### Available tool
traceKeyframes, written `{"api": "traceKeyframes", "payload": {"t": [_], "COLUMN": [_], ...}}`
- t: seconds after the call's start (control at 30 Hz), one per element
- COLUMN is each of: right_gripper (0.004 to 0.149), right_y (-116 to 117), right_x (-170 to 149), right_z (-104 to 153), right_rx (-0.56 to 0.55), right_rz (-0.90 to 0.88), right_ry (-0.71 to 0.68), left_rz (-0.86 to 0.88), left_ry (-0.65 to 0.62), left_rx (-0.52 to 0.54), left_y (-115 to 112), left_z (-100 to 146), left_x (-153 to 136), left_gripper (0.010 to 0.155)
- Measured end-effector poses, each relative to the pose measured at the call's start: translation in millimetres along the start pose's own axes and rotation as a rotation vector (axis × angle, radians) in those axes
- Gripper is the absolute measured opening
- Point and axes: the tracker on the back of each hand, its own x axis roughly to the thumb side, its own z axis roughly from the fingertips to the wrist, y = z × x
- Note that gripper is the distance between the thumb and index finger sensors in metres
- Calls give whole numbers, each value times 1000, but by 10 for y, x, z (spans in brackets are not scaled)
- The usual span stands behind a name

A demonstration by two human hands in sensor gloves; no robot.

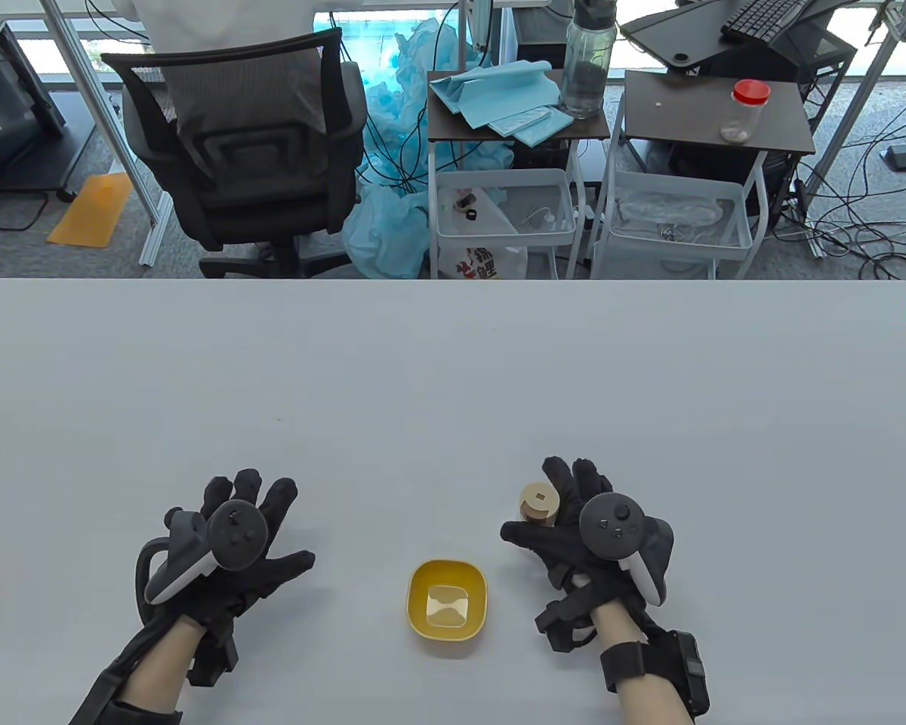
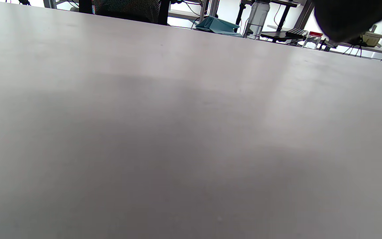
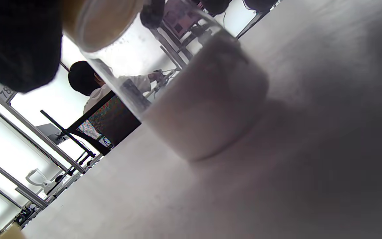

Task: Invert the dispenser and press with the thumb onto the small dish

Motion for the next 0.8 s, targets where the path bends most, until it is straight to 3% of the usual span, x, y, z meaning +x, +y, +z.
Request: {"api": "traceKeyframes", "payload": {"t": [0.17, 0.37, 0.43, 0.63, 0.8], "right_gripper": [79, 76, 77, 79, 77], "right_y": [2, -110, -154, -288, -417], "right_x": [-3, 39, 77, 293, 604], "right_z": [-48, -11, 19, 129, 158], "right_rx": [5, -129, -121, -80, 37], "right_rz": [-69, -183, -185, -94, 202], "right_ry": [-29, -221, -257, -358, -379], "left_rz": [-4, 4, 3, 16, 28], "left_ry": [4, 1, -1, -12, -22], "left_rx": [-7, -16, -18, -15, -6], "left_y": [6, 9, 10, 22, 39], "left_z": [4, -2, -3, 2, 9], "left_x": [9, 9, 13, 17, 16], "left_gripper": [89, 89, 89, 88, 88]}}
